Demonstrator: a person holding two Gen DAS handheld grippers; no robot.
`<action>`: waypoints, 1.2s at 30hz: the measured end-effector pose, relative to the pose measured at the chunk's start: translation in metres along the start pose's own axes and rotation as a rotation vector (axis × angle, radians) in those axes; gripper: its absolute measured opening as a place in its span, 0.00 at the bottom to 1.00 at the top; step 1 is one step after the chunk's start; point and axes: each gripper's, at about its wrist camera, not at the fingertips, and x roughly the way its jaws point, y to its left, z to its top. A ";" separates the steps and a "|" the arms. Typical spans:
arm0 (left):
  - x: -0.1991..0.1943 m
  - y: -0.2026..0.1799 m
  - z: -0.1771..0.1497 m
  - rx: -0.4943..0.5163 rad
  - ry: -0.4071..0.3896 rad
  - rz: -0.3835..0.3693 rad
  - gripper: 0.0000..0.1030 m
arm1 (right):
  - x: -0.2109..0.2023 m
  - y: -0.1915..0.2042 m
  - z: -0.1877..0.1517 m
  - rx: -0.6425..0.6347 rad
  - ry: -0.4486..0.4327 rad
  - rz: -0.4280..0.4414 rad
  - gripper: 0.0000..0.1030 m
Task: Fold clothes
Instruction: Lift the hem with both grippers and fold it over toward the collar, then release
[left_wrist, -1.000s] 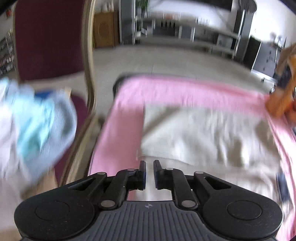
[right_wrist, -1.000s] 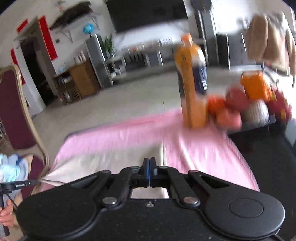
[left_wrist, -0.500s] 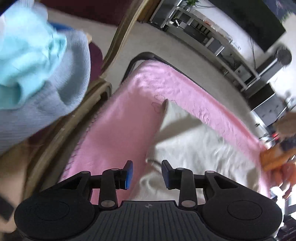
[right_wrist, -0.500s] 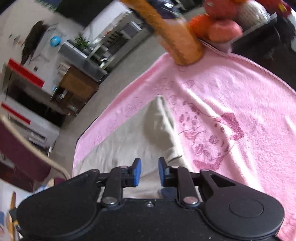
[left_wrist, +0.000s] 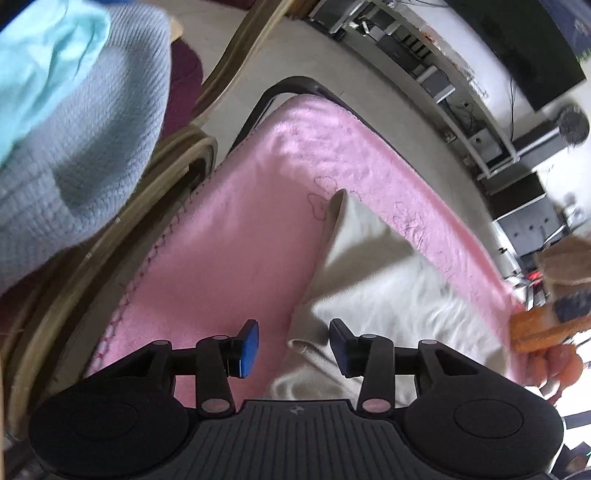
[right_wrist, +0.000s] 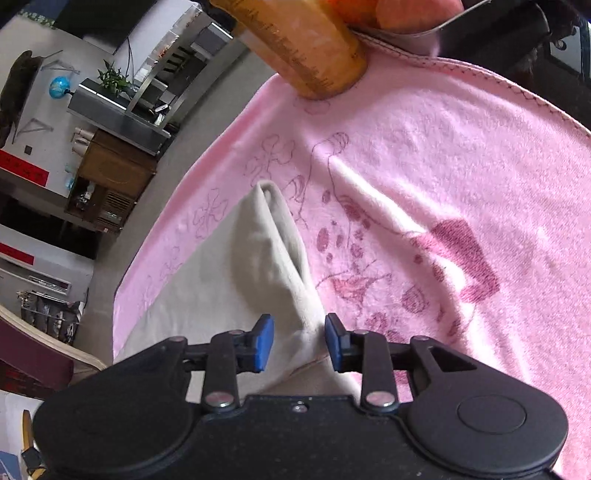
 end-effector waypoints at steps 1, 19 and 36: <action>0.002 0.004 0.001 -0.025 0.010 -0.016 0.39 | 0.000 0.000 0.000 0.006 0.003 0.005 0.33; 0.008 0.016 0.004 -0.168 0.037 -0.122 0.31 | -0.004 -0.003 -0.002 0.073 0.002 0.068 0.32; -0.032 -0.028 -0.005 0.030 -0.134 -0.117 0.03 | -0.029 0.023 -0.004 0.012 -0.113 0.107 0.09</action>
